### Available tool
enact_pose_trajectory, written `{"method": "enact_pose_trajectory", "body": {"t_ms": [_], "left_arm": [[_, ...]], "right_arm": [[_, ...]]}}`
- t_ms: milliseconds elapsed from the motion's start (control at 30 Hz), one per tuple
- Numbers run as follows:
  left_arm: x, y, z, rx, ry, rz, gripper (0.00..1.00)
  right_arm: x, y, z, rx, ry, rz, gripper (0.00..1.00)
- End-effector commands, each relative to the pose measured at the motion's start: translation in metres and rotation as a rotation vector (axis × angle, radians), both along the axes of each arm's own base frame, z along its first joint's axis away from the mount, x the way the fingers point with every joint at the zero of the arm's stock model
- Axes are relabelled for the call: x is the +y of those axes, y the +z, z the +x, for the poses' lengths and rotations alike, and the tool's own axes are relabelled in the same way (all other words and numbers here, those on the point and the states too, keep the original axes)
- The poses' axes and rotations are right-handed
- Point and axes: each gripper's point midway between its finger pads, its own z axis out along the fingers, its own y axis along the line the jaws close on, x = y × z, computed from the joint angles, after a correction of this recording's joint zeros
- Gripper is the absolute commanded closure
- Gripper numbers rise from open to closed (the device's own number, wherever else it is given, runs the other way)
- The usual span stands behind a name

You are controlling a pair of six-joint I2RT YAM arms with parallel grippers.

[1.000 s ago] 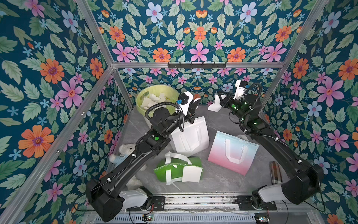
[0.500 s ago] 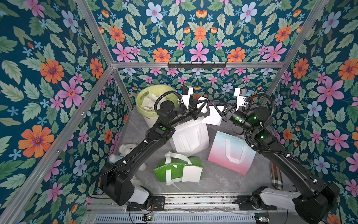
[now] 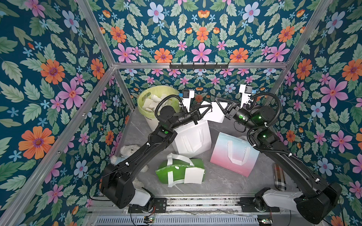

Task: Shred takeout receipts and throw away
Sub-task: Tear off the takeout receipt from the takeout bag.

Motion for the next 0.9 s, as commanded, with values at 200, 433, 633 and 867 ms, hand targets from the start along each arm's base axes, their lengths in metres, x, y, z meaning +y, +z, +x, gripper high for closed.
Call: {"method": "enact_pose_trajectory", "body": {"t_ms": [200, 433, 633, 867], "left_arm": [[0.001, 0.015, -0.019, -0.011, -0.096, -0.066, 1.00], [0.003, 0.017, -0.020, -0.007, -0.083, -0.076, 0.96], [0.006, 0.018, -0.018, 0.014, -0.067, -0.100, 0.95], [0.006, 0.017, -0.018, 0.033, -0.069, -0.109, 0.94]], "right_arm": [[-0.003, 0.009, 0.006, -0.023, -0.031, 0.016, 1.00], [-0.006, 0.003, 0.011, -0.007, -0.060, 0.004, 1.00], [-0.009, -0.002, 0.016, 0.014, -0.091, -0.002, 1.00], [-0.010, -0.003, 0.018, 0.018, -0.099, -0.002, 1.00]]}}
